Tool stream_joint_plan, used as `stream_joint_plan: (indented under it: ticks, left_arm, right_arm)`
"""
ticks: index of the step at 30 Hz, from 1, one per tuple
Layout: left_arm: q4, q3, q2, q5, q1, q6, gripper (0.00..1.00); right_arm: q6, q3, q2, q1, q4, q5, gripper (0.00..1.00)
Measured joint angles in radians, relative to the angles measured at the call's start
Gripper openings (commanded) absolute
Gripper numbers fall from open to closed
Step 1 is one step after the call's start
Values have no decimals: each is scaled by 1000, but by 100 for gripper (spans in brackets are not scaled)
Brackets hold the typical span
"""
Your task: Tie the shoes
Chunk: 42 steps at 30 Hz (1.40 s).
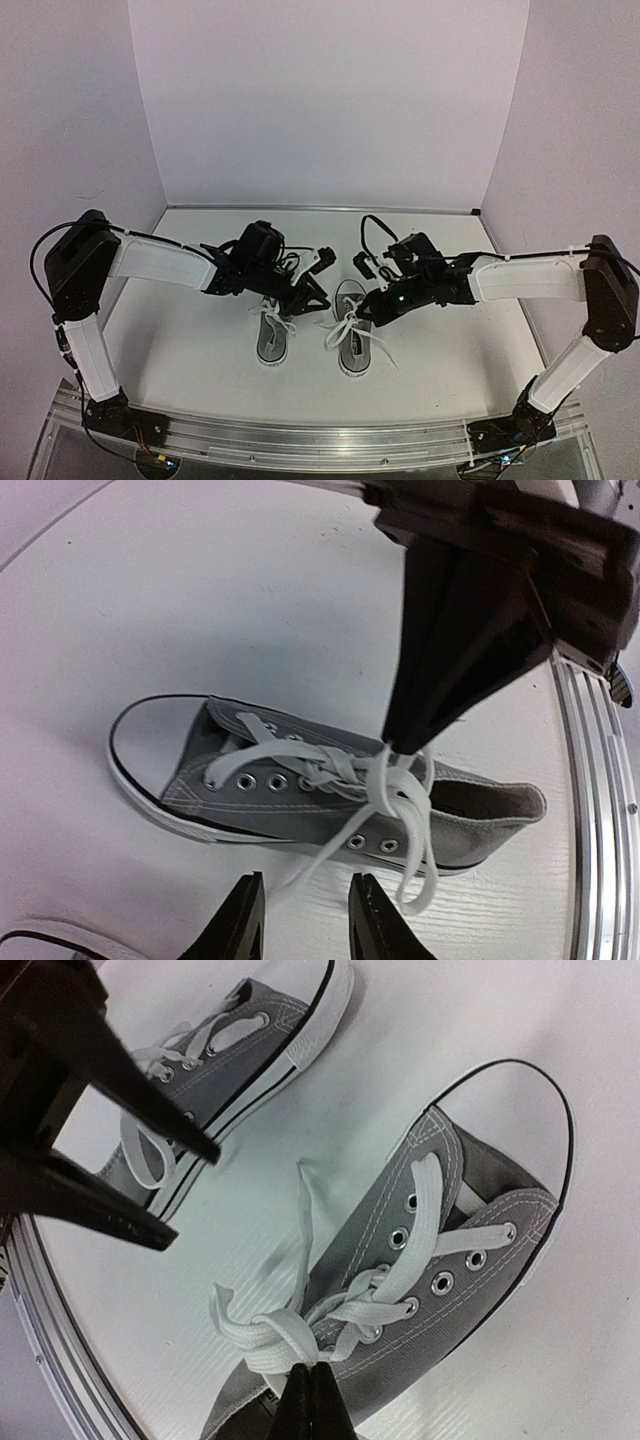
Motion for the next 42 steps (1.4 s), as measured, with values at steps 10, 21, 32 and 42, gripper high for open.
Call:
stream_joint_plan:
  ticks: [10, 21, 32, 42]
  left_arm:
    - [60, 10, -13, -26, -23, 49, 29]
    - [-5, 0, -58, -223, -238, 348, 25]
    - [-70, 87, 19, -383, -289, 531, 19]
    - [-124, 140, 80, -446, -307, 599, 19]
  right_arm:
    - [2, -3, -7, 0, 36, 0, 0]
    - [27, -3, -7, 0, 36, 0, 0]
    - [49, -3, 21, 0, 43, -9, 0]
    - [62, -2, 44, 0, 43, -16, 0]
